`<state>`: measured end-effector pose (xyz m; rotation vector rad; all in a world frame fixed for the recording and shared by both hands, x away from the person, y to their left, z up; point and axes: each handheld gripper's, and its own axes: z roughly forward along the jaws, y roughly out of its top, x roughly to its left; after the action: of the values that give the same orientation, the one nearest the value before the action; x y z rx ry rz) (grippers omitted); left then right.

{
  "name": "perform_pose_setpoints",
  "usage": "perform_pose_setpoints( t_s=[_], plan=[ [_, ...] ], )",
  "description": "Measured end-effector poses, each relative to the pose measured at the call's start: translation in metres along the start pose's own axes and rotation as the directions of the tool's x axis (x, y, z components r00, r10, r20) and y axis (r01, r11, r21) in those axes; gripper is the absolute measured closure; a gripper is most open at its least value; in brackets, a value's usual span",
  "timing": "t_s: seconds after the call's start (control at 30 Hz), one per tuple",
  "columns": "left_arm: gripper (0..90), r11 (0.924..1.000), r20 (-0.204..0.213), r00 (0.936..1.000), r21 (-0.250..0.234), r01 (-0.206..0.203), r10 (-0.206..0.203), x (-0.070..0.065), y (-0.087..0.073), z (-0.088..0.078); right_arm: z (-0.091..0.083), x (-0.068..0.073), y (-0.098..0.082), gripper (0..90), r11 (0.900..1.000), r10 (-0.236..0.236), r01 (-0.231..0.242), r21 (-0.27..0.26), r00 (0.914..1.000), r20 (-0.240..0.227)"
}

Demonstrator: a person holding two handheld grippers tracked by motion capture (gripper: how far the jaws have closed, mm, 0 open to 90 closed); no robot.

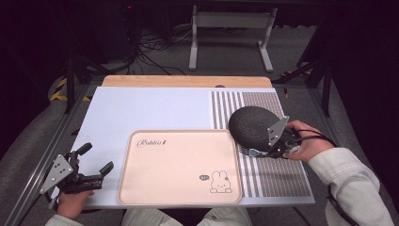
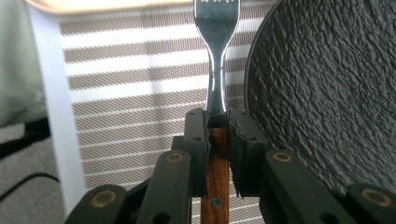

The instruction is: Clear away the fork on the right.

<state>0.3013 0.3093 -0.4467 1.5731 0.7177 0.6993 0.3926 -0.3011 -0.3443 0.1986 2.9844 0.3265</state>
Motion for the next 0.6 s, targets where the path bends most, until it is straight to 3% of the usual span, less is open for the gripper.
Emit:
perform_pose_setpoints(
  t_s=[0.1,0.23,0.47,0.57,0.6],
  plan=[
    [0.7,1.0000,0.002,1.0000,0.003,0.000,0.000,0.000,0.000,0.000,-0.003,0.001,0.003,78.8,1.000,0.012,-0.012,-0.009,0.9999,0.009],
    [0.7,1.0000,0.001,1.0000,0.001,0.000,0.000,0.000,0.000,0.000,-0.007,0.002,0.009,78.8,0.997,0.075,-0.075,-0.029,0.9972,-0.009],
    [0.7,1.0000,0.002,1.0000,0.000,0.000,0.000,0.000,0.000,0.001,-0.012,0.005,0.022,78.9,0.976,0.200,-0.202,-0.086,0.9794,-0.029],
    [0.7,1.0000,0.002,1.0000,0.001,-0.003,0.003,0.000,0.000,0.000,-0.013,0.007,0.026,79.0,0.971,0.222,-0.224,-0.083,0.9746,-0.030],
    [0.7,1.0000,0.002,1.0000,0.001,-0.002,0.002,0.000,0.000,0.000,-0.014,0.007,0.029,79.0,0.966,0.243,-0.245,-0.088,0.9694,-0.033]
  ],
)
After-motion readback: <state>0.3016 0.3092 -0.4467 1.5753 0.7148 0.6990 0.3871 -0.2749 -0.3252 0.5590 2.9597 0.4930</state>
